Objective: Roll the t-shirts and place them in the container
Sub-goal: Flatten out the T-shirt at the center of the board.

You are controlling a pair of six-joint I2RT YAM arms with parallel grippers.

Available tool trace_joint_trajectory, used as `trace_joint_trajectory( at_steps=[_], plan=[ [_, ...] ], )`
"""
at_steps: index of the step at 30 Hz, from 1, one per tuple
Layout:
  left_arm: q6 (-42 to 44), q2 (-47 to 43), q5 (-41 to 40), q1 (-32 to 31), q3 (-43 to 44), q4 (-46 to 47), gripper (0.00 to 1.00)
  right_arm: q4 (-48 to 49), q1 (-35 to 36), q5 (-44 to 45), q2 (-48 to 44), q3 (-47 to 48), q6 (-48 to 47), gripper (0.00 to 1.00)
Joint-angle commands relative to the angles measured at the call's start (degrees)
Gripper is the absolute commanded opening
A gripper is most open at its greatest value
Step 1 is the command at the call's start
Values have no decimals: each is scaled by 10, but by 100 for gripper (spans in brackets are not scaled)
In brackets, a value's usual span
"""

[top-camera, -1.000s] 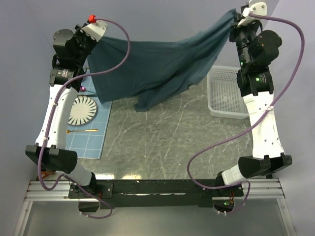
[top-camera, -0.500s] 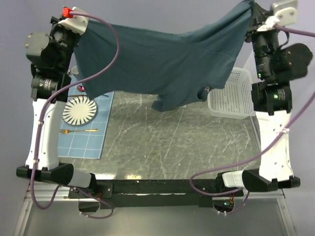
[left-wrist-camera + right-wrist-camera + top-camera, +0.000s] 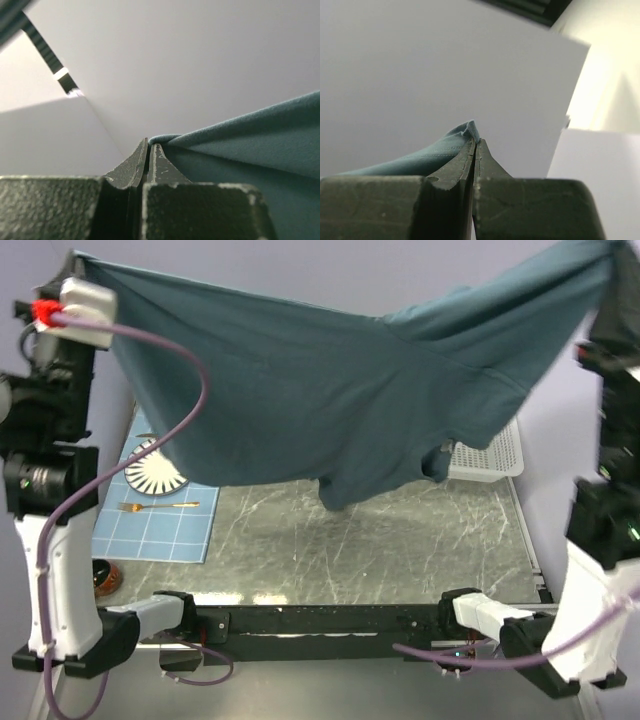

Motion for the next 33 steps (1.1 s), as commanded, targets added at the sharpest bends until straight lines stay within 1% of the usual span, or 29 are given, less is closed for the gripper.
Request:
trace_joint_trajectory(
  at_steps=[1, 5, 8, 10, 11, 12, 13, 14, 15, 16, 17, 18, 19, 20, 21, 22, 23, 24, 25, 26, 27, 28, 29, 30, 31, 32, 33],
  plan=[
    [0, -22, 2, 5, 33, 57, 1, 28, 2, 7, -26, 51, -21, 0],
    [29, -14, 0, 6, 33, 86, 1, 45, 2, 19, -13, 64, -42, 0],
    [36, 1, 10, 7, 7, 91, 1, 75, 2, 26, 1, 36, -74, 0],
    [27, 12, 17, 7, -29, 79, 1, 94, 2, 26, 1, -16, -79, 0],
    [22, 13, 33, 7, -46, 69, 1, 100, 2, 23, -2, -41, -86, 0],
    [20, 17, 44, 7, -66, 61, 1, 117, 2, 22, -5, -100, -89, 0],
    [16, 22, 51, 6, -114, 55, 1, 126, 2, 15, -7, -136, -93, 0],
    [-8, 26, 56, 6, -140, 51, 1, 137, 2, 13, -14, -172, -102, 0],
    [-15, 29, 77, 6, -164, 46, 1, 154, 2, 9, -18, -244, -108, 0],
    [-16, 42, 88, 5, -214, 36, 1, 158, 2, -2, -19, -279, -113, 0],
    [-19, 50, 95, 2, -239, 28, 1, 162, 2, -8, -18, -312, -115, 0],
    [-17, 71, 111, 0, -262, 23, 1, 160, 2, -14, -15, -368, -115, 0],
    [-12, 84, 117, -5, -306, 20, 1, 157, 2, -20, -10, -394, -119, 0],
    [-6, 98, 120, -8, -324, 20, 1, 158, 2, -31, 6, -420, -122, 0],
    [-2, 132, 126, -10, -339, 15, 1, 174, 2, -31, 17, -463, -119, 0],
    [0, 150, 134, -15, -364, 16, 1, 180, 2, -32, 31, -480, -117, 0],
    [3, 170, 134, -15, -374, 20, 1, 187, 3, -31, 68, -491, -117, 0],
    [3, 212, 137, -17, -381, 23, 1, 189, 4, -30, 89, -500, -116, 0],
    [3, 236, 135, -20, -383, 26, 1, 190, 7, -29, 110, -501, -117, 0],
    [-5, 259, 131, -20, -382, 32, 1, 191, 12, -28, 157, -500, -120, 0],
    [-5, 308, 130, -20, -374, 31, 1, 187, 16, -27, 181, -491, -126, 0],
    [-4, 333, 117, -20, -349, 29, 1, 185, 21, -26, 205, -486, -134, 0],
    [-7, 357, 108, -20, -335, 31, 1, 184, 28, -24, 252, -479, -144, 0],
    [-10, 401, 100, -18, -319, 31, 1, 180, 31, -18, 277, -458, -147, 0],
    [-12, 422, 95, -13, -284, 30, 1, 175, 33, -15, 301, -444, -149, 0],
    [-25, 440, 91, -8, -267, 35, 1, 170, 34, -10, 351, -426, -150, 0],
    [-35, 467, 91, -2, -254, 46, 1, 163, 33, -2, 375, -390, -147, 0]
  ],
)
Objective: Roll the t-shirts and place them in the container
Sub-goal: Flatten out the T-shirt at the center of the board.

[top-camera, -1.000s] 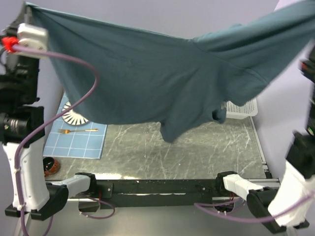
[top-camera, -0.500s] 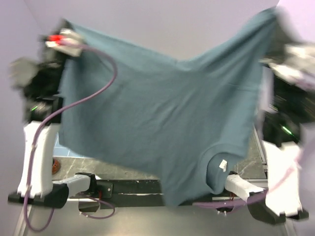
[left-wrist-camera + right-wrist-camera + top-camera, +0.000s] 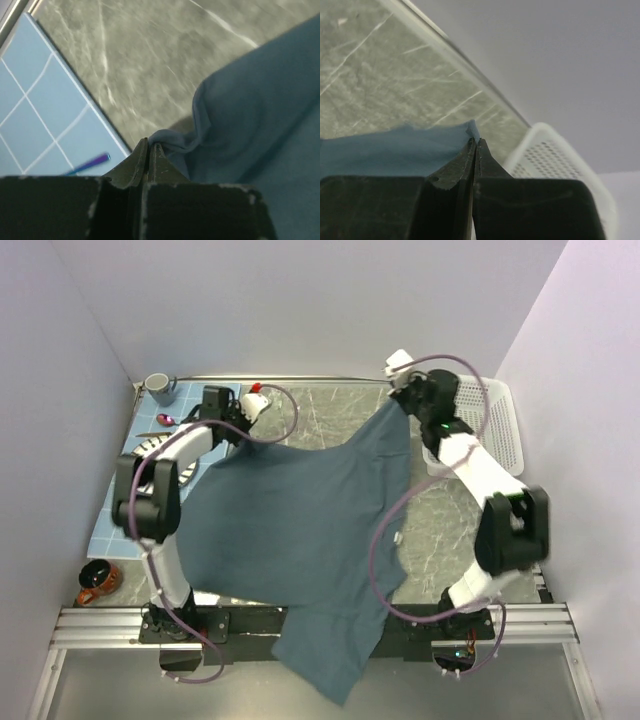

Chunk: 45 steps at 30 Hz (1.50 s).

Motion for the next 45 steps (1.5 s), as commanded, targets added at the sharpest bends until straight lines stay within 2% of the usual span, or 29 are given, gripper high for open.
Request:
trace_joint_trajectory(
  at_steps=[1, 7, 10, 12, 16, 21, 27, 31, 36, 41, 45],
  plan=[
    [-39, 55, -9, 24, 111, 79, 1, 23, 10, 44, 99, 116, -13, 0],
    [-42, 121, -17, 40, 171, 142, 1, -31, 5, 123, 282, 293, -6, 0],
    [-47, 148, -34, 47, 196, 178, 1, -46, 9, 159, 324, 359, -15, 0],
    [-58, 166, -66, 54, 215, 215, 1, -16, 9, 211, 351, 386, -16, 0],
    [-80, 196, -106, 65, 270, 236, 1, -3, 7, 218, 363, 425, 15, 0],
    [-77, 212, -116, 66, 301, 228, 1, 2, 12, 231, 381, 432, 12, 0],
    [-84, 199, -62, 66, 308, 180, 1, -13, 28, 244, 408, 446, 9, 0],
    [-109, 181, -19, 66, 323, 140, 1, -18, 38, 222, 374, 417, 15, 0],
    [-126, 171, 42, 66, 347, 57, 1, -108, 44, 177, 331, 397, 32, 0],
    [-127, 153, 36, 68, 307, 64, 1, -139, 45, 187, 300, 357, 40, 0],
    [-117, 158, 40, 79, 315, 71, 1, -143, 45, 190, 266, 325, 44, 0]
  ],
)
